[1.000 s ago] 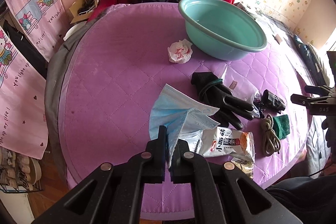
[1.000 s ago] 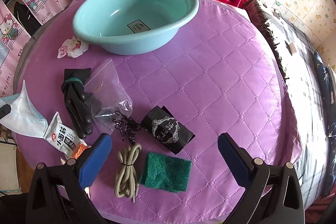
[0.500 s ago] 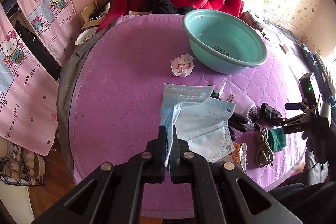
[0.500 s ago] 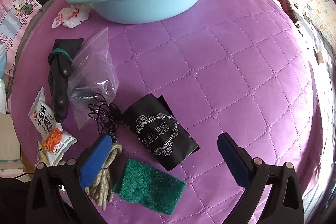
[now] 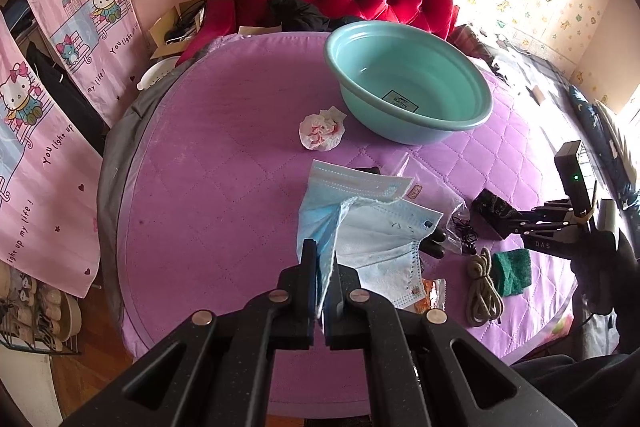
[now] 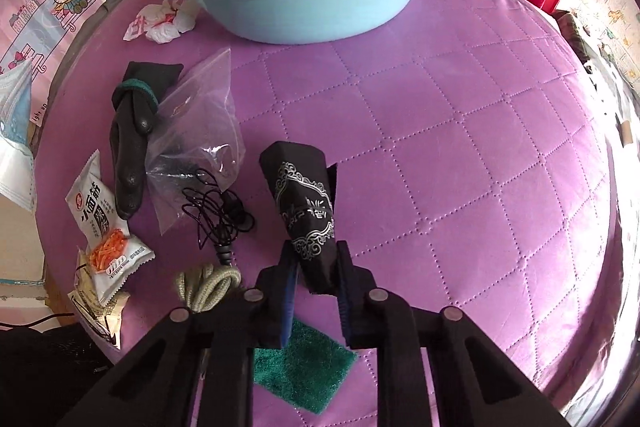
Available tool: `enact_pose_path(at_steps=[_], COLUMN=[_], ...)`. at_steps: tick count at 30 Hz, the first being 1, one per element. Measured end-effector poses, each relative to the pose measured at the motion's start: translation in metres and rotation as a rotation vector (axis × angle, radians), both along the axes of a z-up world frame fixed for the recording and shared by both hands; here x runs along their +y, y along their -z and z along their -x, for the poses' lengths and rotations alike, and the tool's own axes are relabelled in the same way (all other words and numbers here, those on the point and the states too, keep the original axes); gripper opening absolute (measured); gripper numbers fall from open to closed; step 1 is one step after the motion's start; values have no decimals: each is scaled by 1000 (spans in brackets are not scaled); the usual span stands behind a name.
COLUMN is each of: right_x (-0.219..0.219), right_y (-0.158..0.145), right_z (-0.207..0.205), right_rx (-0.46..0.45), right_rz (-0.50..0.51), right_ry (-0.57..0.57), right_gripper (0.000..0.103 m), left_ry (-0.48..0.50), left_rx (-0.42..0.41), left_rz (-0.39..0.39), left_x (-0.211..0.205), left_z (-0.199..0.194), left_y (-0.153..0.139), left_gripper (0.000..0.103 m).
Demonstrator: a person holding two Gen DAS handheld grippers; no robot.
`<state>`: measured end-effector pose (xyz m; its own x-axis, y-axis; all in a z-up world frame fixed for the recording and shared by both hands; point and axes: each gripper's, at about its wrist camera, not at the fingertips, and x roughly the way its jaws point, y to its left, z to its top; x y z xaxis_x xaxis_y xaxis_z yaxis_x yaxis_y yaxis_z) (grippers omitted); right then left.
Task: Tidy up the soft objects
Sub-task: 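Carry the blue mask and black pouch over the teal basin with both tools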
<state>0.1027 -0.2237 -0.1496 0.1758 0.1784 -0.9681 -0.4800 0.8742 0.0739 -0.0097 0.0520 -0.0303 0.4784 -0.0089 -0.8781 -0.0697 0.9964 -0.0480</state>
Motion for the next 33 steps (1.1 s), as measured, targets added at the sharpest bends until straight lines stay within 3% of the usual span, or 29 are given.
enact_pose_path(at_steps=[14,33], right_x=[2,17], right_y=[-59,-120], right_z=[15,-11], right_rx=[-44,-140], right_rz=[-58,-80], right_ry=[105,187], right_gripper=[16,16], left_ry=[132,279], left_rx=[-34,-79], left_rz=[47,68], left_x=[-13,-30], left_z=[-27,-76], left_y=[-2,-19], left_gripper=[2,2])
